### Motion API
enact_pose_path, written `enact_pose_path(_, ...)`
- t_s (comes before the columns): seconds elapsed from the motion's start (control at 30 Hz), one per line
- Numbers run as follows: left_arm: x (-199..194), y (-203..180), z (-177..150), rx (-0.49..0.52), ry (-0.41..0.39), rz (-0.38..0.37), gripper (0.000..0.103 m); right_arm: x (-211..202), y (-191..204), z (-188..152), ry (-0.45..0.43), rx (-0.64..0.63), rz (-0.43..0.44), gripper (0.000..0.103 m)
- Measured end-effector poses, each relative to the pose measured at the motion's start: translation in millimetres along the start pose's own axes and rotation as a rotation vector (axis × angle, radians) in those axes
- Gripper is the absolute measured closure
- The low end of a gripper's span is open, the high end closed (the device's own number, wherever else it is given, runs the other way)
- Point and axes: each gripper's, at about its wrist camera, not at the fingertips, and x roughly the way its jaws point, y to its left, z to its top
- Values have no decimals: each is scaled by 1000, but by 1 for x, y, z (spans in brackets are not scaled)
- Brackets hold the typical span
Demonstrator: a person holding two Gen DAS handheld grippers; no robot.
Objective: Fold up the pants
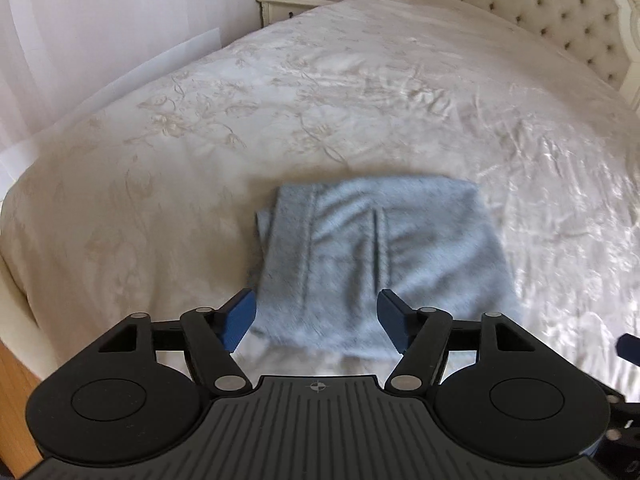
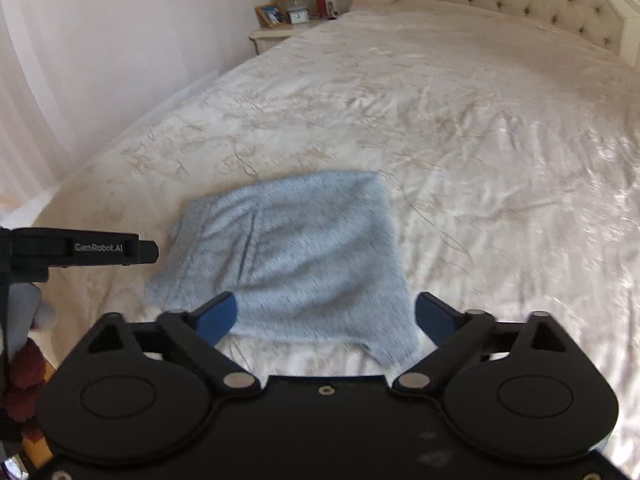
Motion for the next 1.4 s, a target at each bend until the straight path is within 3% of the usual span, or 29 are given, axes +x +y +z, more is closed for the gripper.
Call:
enact_pose_path(0.3, -43, -29, -18, -8, -16, 3, 37, -37, -27, -17, -14, 62, -2, 0)
enact_pose_path(0.6, -75, -45, -21, -17, -66, 103, 37, -69, -30, -21, -64, 33, 22, 0)
enact_pose_path(1.07, -103, -55, -39, 6, -132, 160, 37, -97, -33, -27, -101, 71, 6, 0)
enact_pose_path(1.4, -94, -61, -58, 20, 16, 96, 37, -102, -34, -33, -69, 96, -35, 0)
